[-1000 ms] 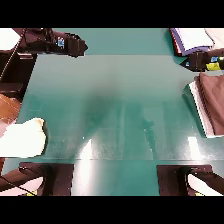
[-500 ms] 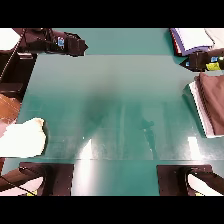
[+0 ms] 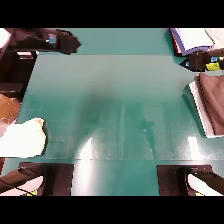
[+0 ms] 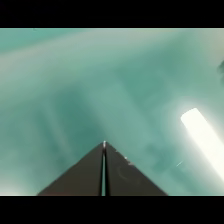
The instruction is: Fold the shirts.
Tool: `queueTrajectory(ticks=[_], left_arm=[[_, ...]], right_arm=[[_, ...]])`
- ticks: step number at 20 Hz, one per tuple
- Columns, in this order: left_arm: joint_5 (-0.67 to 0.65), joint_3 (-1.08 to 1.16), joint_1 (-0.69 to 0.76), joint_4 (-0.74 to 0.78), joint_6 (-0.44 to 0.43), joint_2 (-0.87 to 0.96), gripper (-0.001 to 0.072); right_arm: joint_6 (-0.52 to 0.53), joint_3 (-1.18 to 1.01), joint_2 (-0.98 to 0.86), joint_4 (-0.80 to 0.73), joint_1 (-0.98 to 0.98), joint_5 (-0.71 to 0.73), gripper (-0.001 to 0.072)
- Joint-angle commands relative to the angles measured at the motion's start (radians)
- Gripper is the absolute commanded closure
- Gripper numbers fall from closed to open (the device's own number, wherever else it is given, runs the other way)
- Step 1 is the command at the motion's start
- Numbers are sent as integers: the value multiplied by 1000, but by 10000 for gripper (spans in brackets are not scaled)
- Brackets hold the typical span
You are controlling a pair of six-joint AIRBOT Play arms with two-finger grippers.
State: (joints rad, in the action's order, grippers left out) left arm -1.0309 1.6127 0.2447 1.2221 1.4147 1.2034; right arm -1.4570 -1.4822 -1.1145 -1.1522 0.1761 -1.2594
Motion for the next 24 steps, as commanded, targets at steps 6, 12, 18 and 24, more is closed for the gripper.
queueTrajectory(ticks=[6, 12, 18, 24], left_arm=[[-402, -406, -365, 356, 25, -324, 550], [-367, -766, -478, 411, 46, -343, -9], [-287, -970, -478, 462, 83, -343, -8], [-316, -903, -478, 465, 104, -353, 679]], right_arm=[[0, 0, 0, 0, 1, 0, 694], [0, 39, 0, 2, 1, -6, 694], [0, 97, 1, 2, 1, 7, 694], [0, 98, 1, 3, 1, 29, 694]])
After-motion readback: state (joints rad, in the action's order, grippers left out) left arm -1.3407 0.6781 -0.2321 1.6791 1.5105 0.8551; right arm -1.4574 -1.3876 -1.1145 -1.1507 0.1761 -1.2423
